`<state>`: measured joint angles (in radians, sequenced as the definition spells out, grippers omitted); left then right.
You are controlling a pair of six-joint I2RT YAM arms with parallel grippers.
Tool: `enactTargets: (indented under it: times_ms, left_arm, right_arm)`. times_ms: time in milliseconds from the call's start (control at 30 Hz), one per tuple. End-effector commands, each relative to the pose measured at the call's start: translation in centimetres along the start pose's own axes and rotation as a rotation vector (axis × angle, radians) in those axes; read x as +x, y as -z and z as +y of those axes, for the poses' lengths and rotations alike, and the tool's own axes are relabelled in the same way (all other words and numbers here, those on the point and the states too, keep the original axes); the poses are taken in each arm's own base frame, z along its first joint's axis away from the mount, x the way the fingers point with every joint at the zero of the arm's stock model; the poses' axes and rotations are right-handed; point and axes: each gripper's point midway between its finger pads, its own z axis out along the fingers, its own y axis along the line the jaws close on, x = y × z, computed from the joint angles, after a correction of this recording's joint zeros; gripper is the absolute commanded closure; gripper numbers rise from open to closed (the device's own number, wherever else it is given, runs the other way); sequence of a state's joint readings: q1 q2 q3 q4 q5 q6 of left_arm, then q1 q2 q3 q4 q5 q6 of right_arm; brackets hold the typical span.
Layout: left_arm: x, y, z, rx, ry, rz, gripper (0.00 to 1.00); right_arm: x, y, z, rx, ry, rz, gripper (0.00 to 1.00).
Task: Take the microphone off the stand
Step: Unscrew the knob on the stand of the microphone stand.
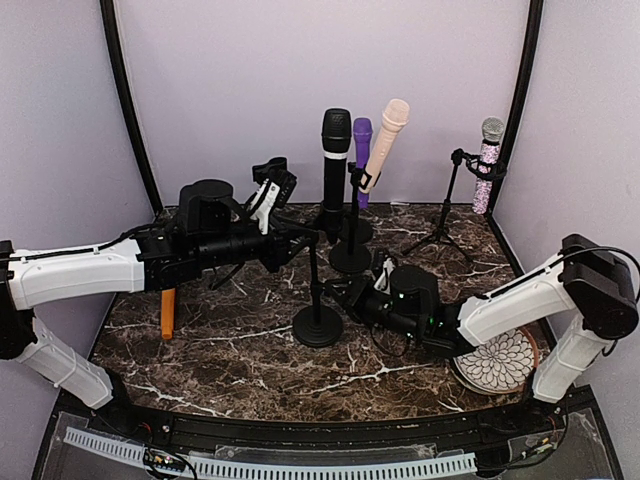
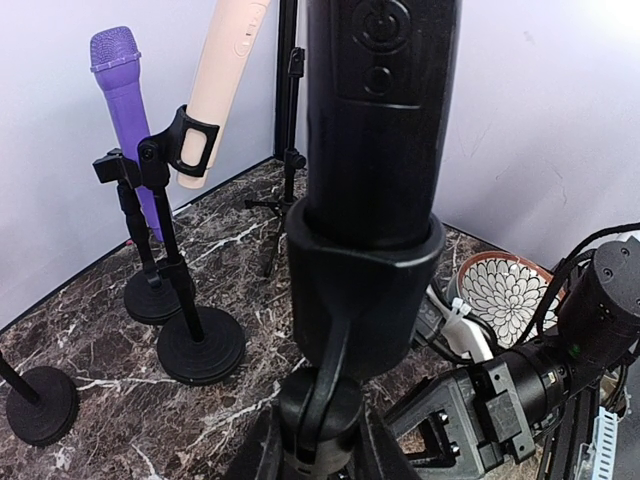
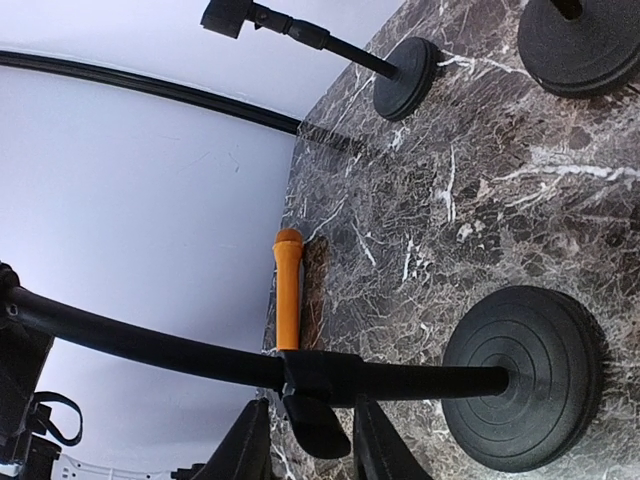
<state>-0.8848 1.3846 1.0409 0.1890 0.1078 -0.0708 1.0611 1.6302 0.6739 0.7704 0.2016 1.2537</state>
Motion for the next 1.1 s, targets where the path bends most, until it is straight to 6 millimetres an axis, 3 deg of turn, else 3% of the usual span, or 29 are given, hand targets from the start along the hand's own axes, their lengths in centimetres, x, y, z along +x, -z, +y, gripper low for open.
enactTargets:
  times_ms: [0,167,367,533,600,700,800,1067]
  left_arm:
    - [2.1,-0.1,-0.2,0.012,0.027,0.082,0.89]
    - [2.2,-0.2,-0.3,0.015,0.027,0.091,0.89]
    - [2.6,-0.4,-0.3,0.017,0.026,0.102,0.89]
    - [2.8,-0.6,-0.2,0.017,0.029,0.108,0.89]
    - [2.8,-0.6,-0.2,0.016,0.029,0.11,0.89]
    - [2.9,-0.7,-0.2,0.016,0.026,0.11,0.89]
    - [2.9,-0.6,-0.3,0.021,0.024,0.108,0.89]
    - [3.0,-0.6,-0.5,0.031,0.027,0.11,0.89]
  right_arm:
    - [-1.0,-0.4,1.3,-0.004,0.131,-0.041,0.71]
    - [-1.3,-0.5,2.0,-0.017,0.262,-0.056,0.76]
    - [-0.6,-0.5,2.6,-0.024,0.442,-0.042,0.95]
    - [0.1,-0.3,2.2,-0.007,0.595,-0.03,0.99]
    - [0.2,-0.3,1.9,0.012,0.646,-0.034,0.97]
    - [0.4,0.0,1.5,0.016,0.666,-0.027,0.77]
    - [0.9,0.4,1.7,-0.036,0.645,-0.016,0.68]
    - [1.0,0.6,1.7,-0.074,0.613,-0.023,0.73]
